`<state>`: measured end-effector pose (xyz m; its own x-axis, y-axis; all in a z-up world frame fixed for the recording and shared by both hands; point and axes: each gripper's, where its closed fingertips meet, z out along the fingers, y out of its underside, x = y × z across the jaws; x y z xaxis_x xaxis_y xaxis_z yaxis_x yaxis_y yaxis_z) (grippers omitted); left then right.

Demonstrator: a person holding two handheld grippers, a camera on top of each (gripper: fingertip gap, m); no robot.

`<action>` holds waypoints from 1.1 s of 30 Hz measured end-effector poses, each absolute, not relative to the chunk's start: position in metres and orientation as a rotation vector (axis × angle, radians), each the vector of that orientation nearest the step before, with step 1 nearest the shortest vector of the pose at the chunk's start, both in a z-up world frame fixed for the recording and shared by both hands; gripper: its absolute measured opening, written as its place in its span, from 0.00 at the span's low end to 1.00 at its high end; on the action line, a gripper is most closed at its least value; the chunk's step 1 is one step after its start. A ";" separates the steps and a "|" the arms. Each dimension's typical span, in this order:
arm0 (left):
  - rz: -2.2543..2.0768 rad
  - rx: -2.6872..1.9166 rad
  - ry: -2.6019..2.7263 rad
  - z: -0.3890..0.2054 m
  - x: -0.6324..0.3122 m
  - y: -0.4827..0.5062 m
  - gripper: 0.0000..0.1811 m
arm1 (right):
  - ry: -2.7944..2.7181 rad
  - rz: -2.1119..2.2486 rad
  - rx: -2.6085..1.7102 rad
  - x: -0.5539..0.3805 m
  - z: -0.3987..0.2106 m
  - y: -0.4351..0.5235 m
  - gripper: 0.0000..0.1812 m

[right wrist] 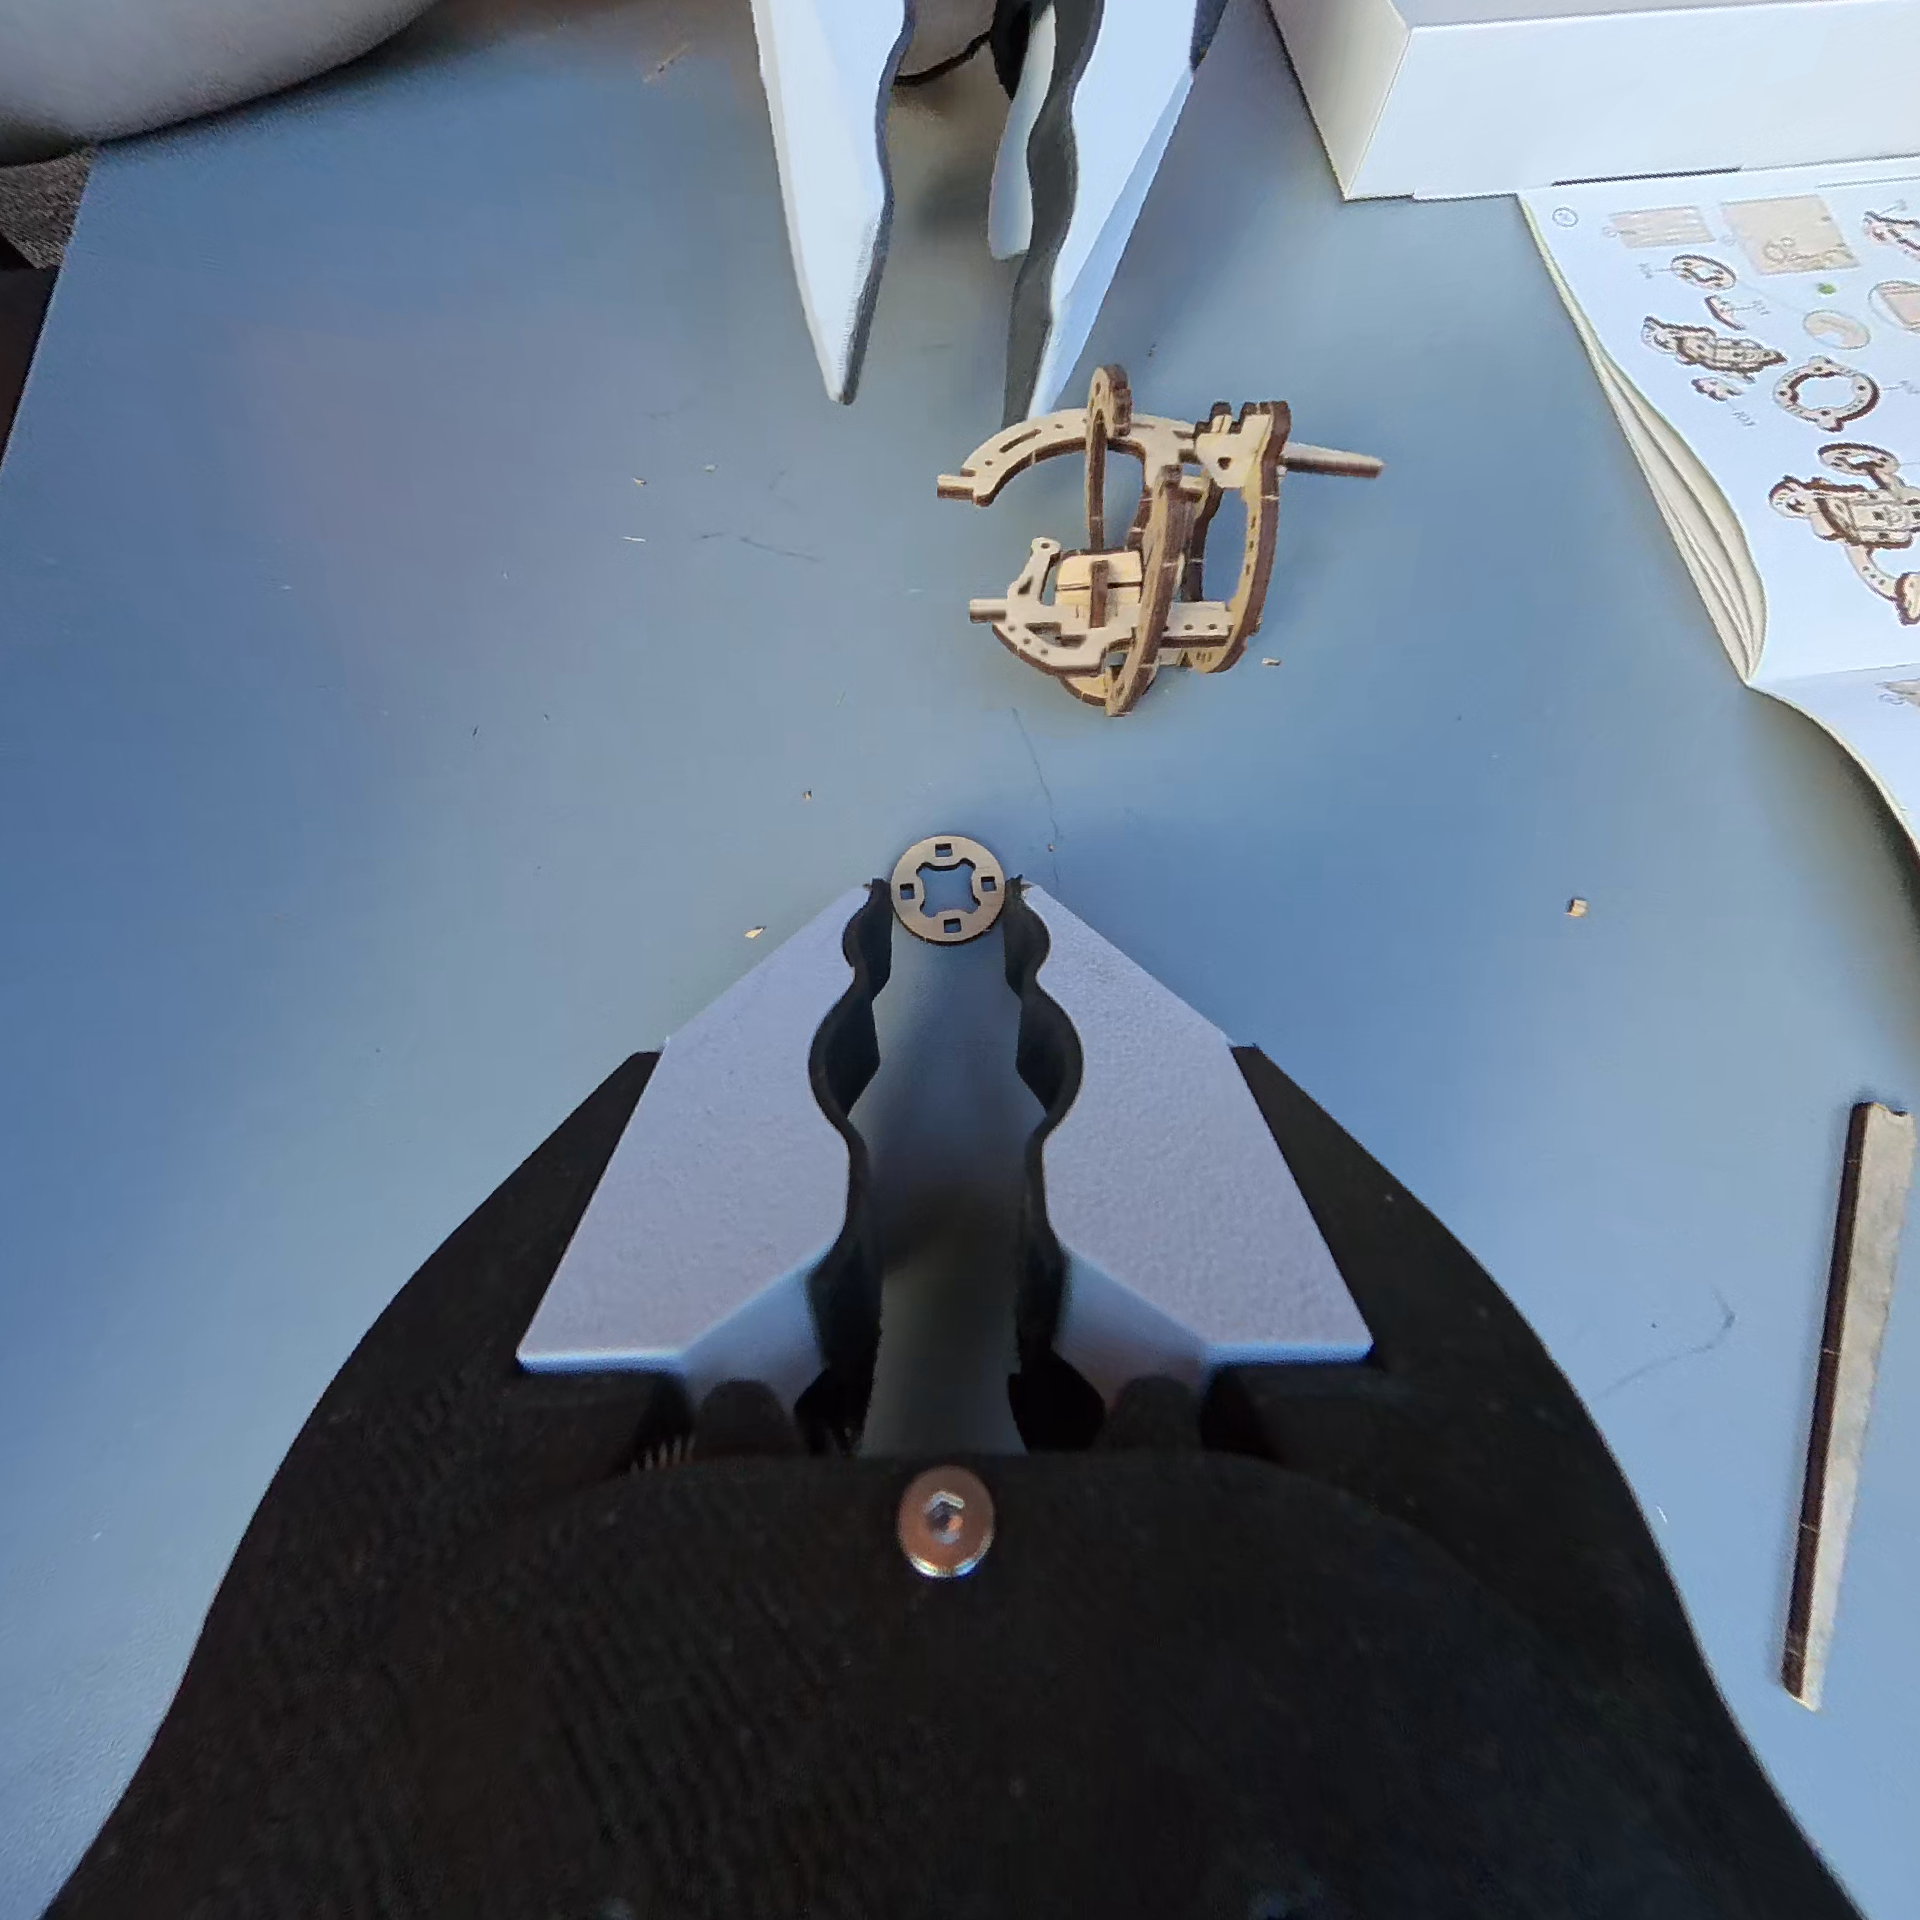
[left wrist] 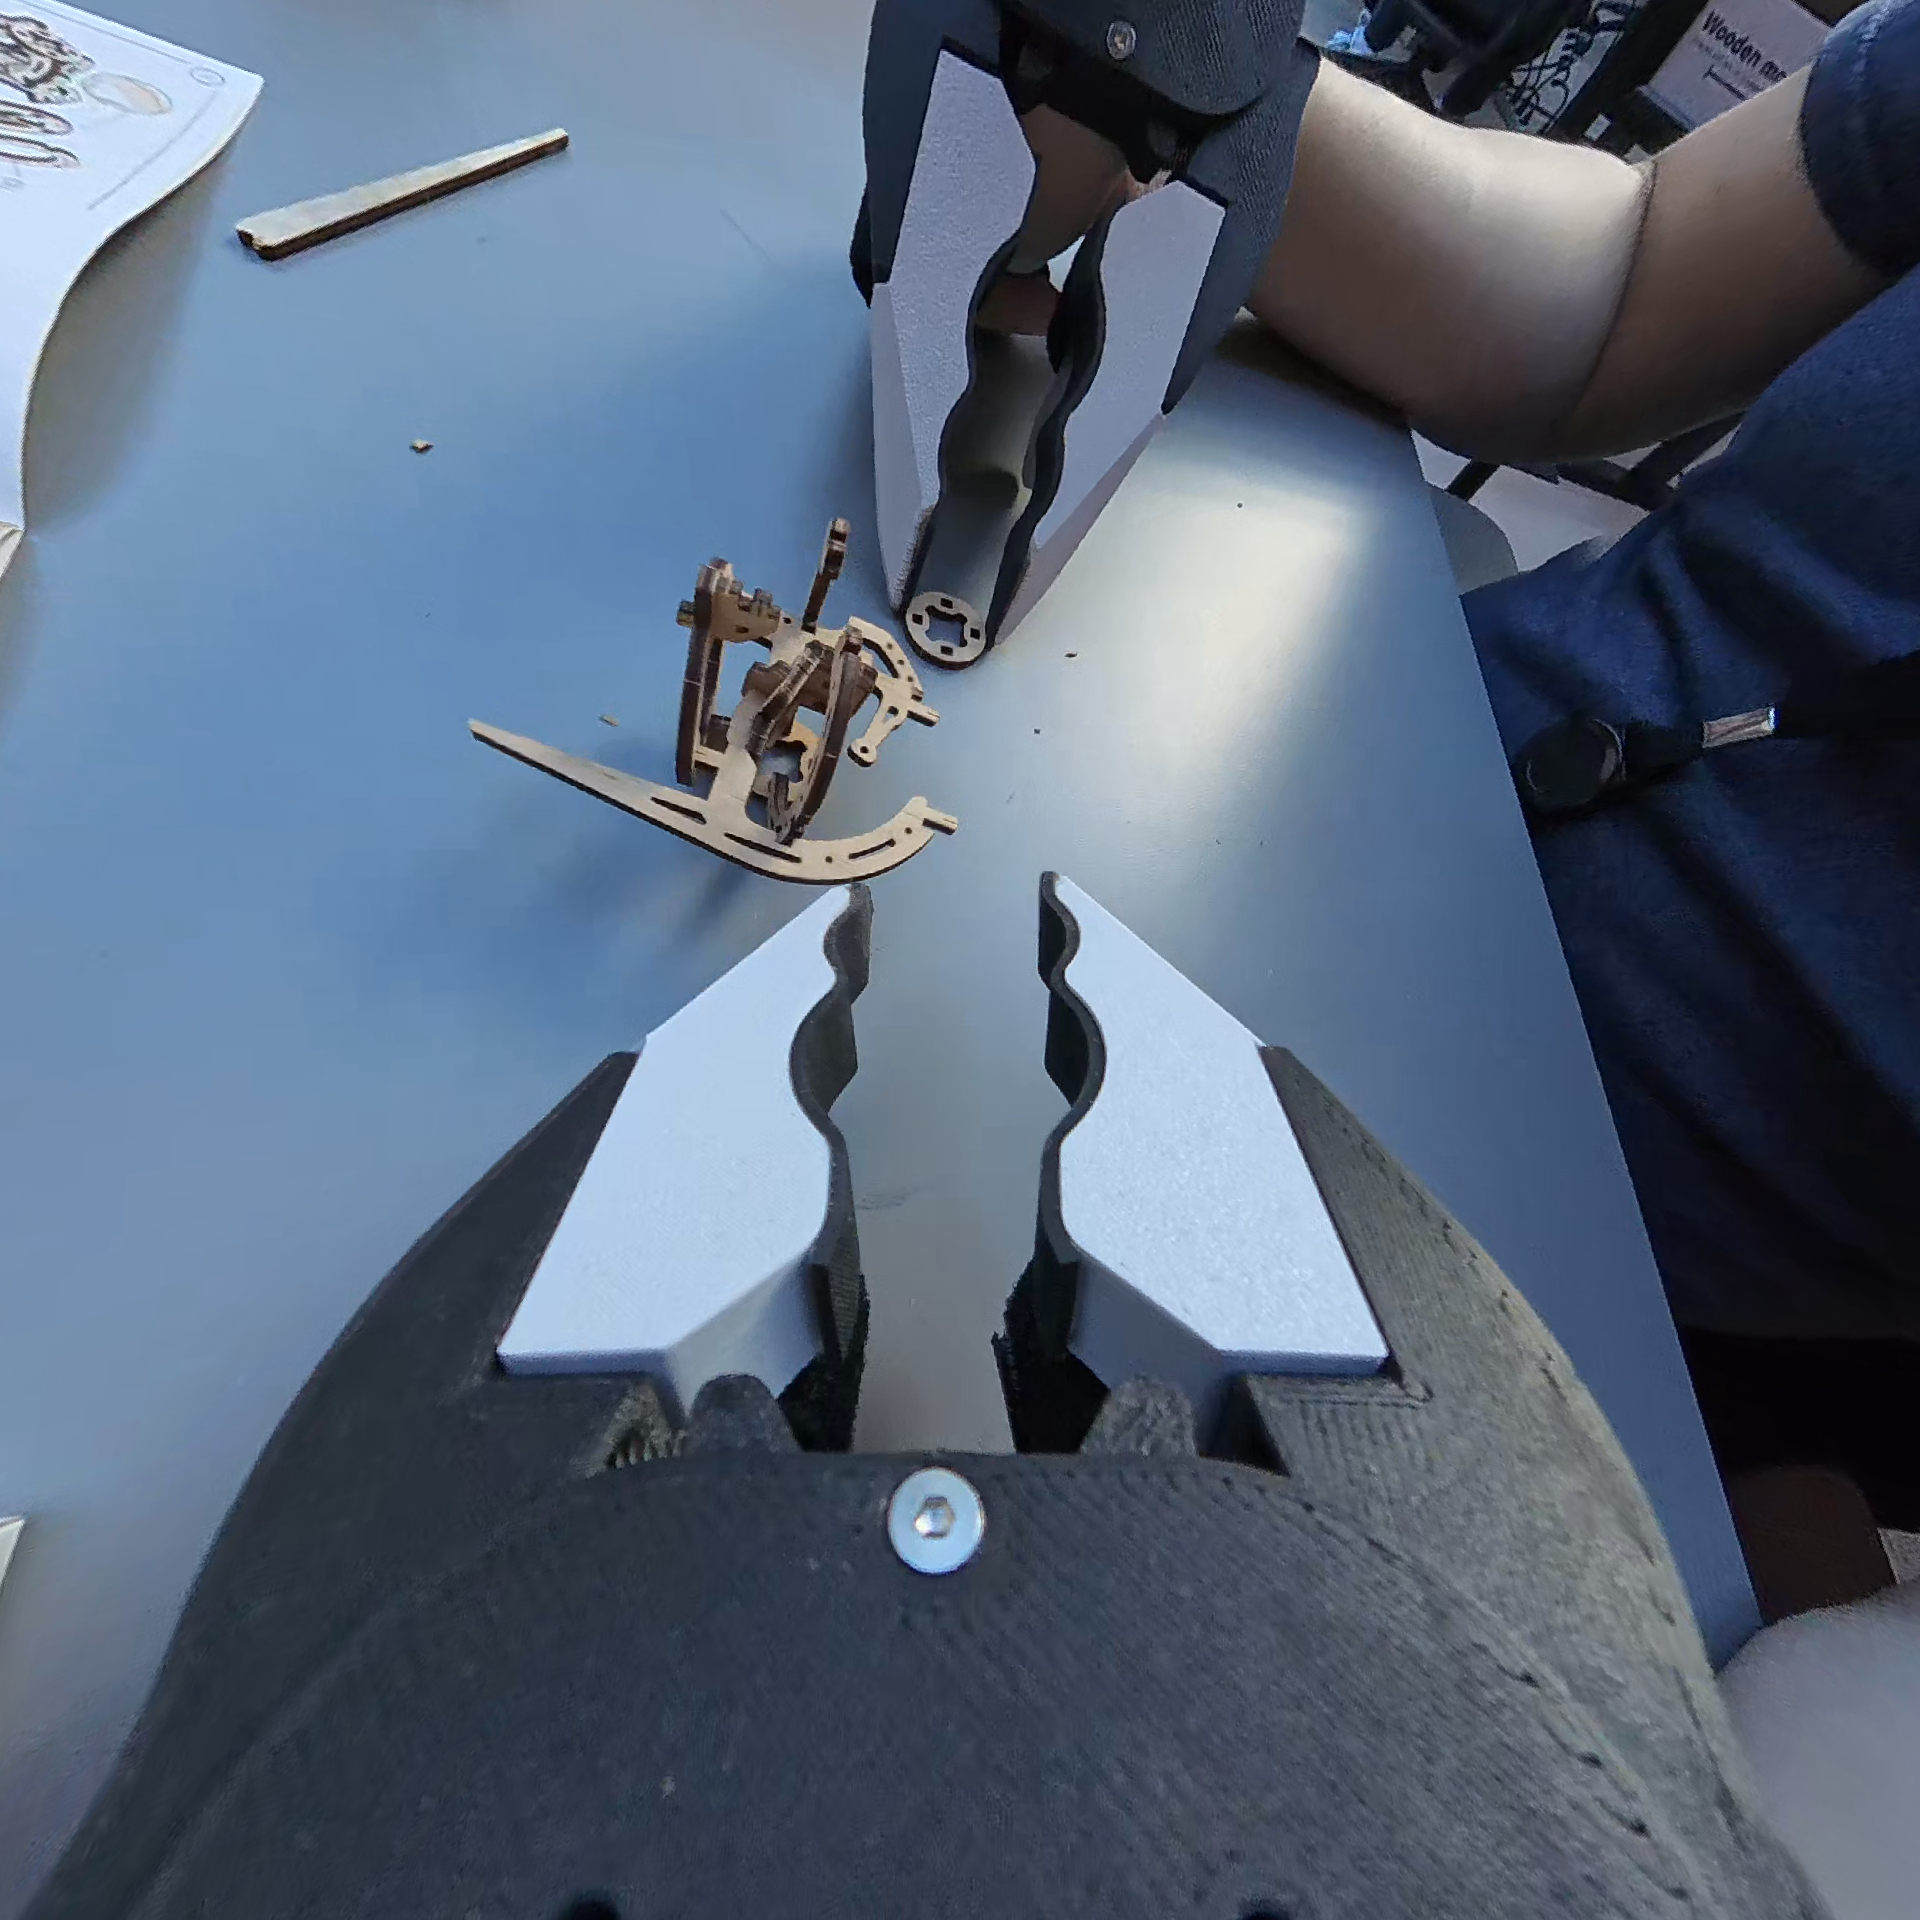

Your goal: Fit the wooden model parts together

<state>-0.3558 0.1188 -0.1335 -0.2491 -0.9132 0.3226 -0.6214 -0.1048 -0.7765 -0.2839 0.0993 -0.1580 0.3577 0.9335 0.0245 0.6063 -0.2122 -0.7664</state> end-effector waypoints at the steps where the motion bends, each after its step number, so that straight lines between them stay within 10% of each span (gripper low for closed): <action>1: -1.295 -1.683 1.857 -0.133 -0.355 0.117 0.17 | -1.338 0.594 -1.921 -0.284 -0.158 0.099 0.11; 33: -1.181 -1.562 1.613 -0.096 -0.344 0.151 0.22 | -1.605 0.435 -1.657 -0.318 -0.084 0.139 0.11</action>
